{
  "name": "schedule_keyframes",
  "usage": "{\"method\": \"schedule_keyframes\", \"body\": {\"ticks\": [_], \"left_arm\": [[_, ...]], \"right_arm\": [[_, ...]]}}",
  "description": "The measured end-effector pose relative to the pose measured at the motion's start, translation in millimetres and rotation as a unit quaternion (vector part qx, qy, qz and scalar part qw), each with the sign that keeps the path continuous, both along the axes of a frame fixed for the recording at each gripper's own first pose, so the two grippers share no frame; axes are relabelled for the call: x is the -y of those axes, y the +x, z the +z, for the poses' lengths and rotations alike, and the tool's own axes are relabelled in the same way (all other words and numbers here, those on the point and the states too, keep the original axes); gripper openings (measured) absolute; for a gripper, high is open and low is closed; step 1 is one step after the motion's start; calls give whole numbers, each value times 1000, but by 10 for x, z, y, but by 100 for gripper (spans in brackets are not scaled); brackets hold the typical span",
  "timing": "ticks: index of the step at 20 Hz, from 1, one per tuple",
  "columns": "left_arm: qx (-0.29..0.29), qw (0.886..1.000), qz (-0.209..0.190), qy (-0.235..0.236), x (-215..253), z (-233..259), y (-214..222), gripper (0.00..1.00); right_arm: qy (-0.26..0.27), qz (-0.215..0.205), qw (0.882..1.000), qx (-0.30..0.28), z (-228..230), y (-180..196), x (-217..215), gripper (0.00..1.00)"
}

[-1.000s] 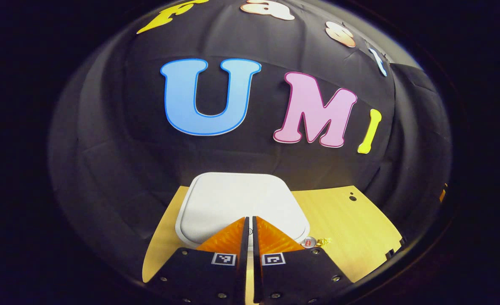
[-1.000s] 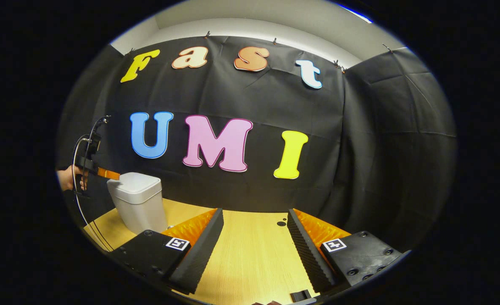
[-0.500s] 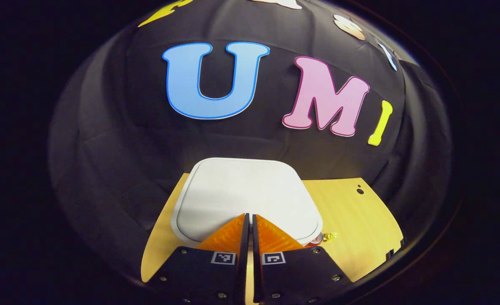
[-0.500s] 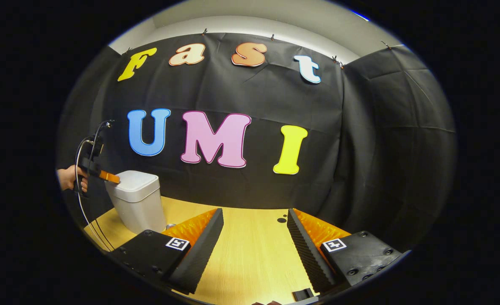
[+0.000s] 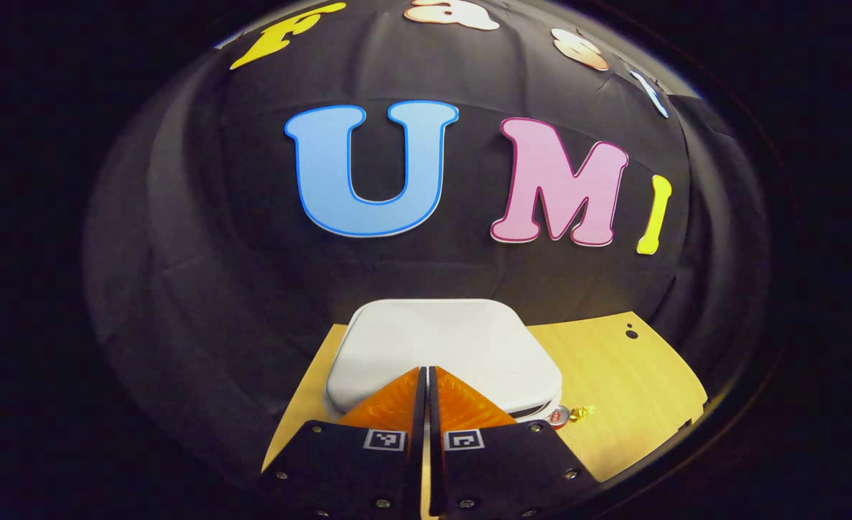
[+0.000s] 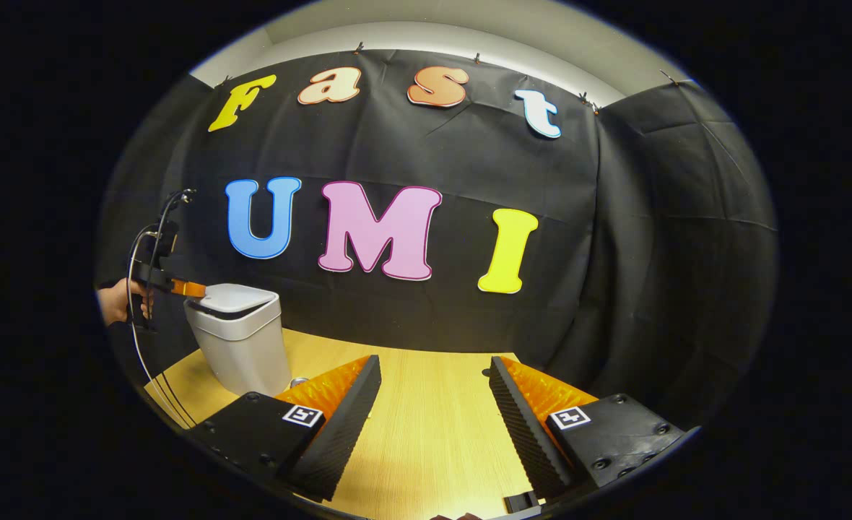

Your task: Press the lid of the desktop garbage bin to open it, pick up the crumpled paper on the desktop and throw it into the bin, then pick up the pop can on the desktop and drop it into the bin, and finally close the garbage bin lid.

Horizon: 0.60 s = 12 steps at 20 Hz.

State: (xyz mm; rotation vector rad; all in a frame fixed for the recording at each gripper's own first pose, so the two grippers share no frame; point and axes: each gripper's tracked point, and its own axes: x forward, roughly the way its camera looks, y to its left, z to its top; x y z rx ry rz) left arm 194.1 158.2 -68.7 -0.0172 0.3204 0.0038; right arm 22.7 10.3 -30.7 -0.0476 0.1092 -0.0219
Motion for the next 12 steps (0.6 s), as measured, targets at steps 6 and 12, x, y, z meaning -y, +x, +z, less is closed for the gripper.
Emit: {"method": "schedule_keyframes", "body": {"ticks": [6,12], "left_arm": [[68,998,-8,11,43,524,-158,19],[115,993,-8,1,174,917,-533,87]], "right_arm": [[-14,6,1000,0,-12,-57,-160,98],[-7,30,1000,8,41,40,-360,98]]}}
